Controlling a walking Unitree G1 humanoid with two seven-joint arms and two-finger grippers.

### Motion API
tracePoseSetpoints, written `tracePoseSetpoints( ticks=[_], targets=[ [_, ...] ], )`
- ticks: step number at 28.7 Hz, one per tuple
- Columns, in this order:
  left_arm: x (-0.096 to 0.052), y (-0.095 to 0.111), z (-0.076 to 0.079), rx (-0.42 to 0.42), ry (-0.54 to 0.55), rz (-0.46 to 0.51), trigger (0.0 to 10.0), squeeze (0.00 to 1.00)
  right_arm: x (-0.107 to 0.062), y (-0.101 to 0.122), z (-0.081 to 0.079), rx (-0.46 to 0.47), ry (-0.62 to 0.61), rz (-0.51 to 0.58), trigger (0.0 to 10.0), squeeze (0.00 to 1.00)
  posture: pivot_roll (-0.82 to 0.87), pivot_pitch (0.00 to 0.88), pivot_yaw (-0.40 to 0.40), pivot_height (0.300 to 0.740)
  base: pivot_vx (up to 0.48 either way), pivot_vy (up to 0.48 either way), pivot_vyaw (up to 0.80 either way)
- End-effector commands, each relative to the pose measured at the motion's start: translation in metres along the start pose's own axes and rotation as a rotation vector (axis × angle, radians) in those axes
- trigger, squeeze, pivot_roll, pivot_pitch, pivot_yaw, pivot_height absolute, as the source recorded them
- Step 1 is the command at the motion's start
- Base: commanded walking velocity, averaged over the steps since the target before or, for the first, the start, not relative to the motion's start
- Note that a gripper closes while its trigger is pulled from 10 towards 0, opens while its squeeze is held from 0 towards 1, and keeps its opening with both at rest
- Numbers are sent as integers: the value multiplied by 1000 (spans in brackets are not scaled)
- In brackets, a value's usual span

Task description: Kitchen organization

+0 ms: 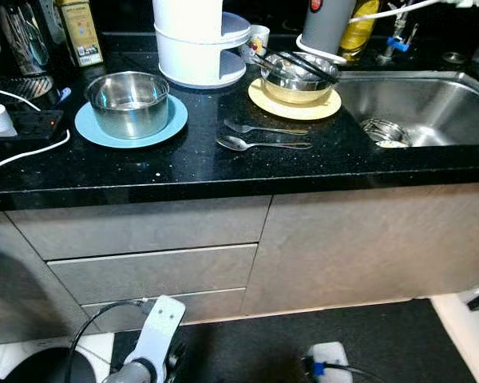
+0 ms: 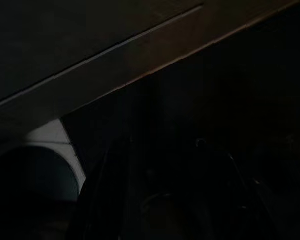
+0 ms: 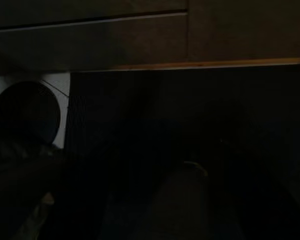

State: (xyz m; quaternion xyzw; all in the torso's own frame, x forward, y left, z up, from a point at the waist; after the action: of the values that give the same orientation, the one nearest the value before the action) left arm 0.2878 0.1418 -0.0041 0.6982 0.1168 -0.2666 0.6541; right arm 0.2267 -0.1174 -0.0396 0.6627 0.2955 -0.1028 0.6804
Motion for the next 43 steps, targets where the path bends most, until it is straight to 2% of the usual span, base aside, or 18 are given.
tracePoseSetpoints(
  ticks=[1,2,3,4,5,7,8,9,12,18,23,26,29,37,43],
  targets=[
    [-1,-12,-4,-14,23,-38,10000,0,-2,-8,1,-5,-3,-23,10000,0,-103,220,-63,740,0,0,0],
    [-1,-12,-6,-33,43,-35,10000,0,0,-8,0,-19,2,-19,10000,0,-103,220,-63,740,0,0,0],
    [0,-8,-3,-41,47,-6,10000,0,1,-5,4,-26,-4,-4,10000,0,-122,229,18,740,0,0,0],
    [0,-14,4,-48,33,-11,10000,0,2,-5,12,-14,-25,6,10000,0,-110,242,40,740,0,0,0],
    [0,-14,4,-48,33,-11,10000,0,2,-5,12,-14,-25,6,10000,0,-110,242,40,740,0,0,0],
    [0,-19,17,-12,-11,-20,10000,0,3,-1,27,-26,-62,33,10000,0,-113,242,55,740,0,0,0],
    [0,-19,17,-12,-11,-20,10000,0,3,-1,27,-26,-62,33,10000,0,-113,242,55,740,0,0,0],
    [-1,-21,18,-6,-21,-23,10000,0,4,0,34,1,-89,45,10000,0,-113,236,50,740,0,0,0],
    [-1,-23,8,-11,6,5,10000,0,3,-3,43,42,-133,63,10000,0,-99,230,29,740,0,0,0],
    [-2,-34,-4,-48,39,-25,10000,0,2,-11,36,64,-121,34,10000,0,-110,230,-24,740,0,0,0],
    [0,-27,-8,-33,58,11,10000,0,7,-7,29,41,-93,50,10000,0,-104,223,-29,740,0,0,0],
    [2,-23,-4,-92,55,20,10000,0,10,-4,30,37,-90,65,10000,0,-93,210,-26,740,0,0,0],
    [3,-18,-4,-118,65,44,10000,0,12,0,35,38,-102,78,10000,0,-84,218,-11,740,0,-149,0],
    [5,-16,-2,-102,63,37,10000,0,13,-2,40,31,-121,76,10000,0,-68,231,-3,740,0,-480,0],
    [8,-7,8,-78,25,76,10000,0,13,1,45,18,-130,85,10000,0,-79,221,-10,740,0,0,0]
  ],
)
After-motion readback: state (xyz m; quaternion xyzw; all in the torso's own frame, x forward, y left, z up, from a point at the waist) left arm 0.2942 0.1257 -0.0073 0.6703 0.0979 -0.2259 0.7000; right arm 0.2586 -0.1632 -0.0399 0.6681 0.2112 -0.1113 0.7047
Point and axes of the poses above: a point about 5 cm out from each wrist's last joint towards the gripper, its own x axis pointing out of the wrist towards the gripper, its own y axis along the axis of the wrist's last joint, z = x × y, the point moved 6 cm from there along x, pointing out of the wrist towards the gripper, and after that the axes turned 8 degrees about -x, right-handed, at the moved point
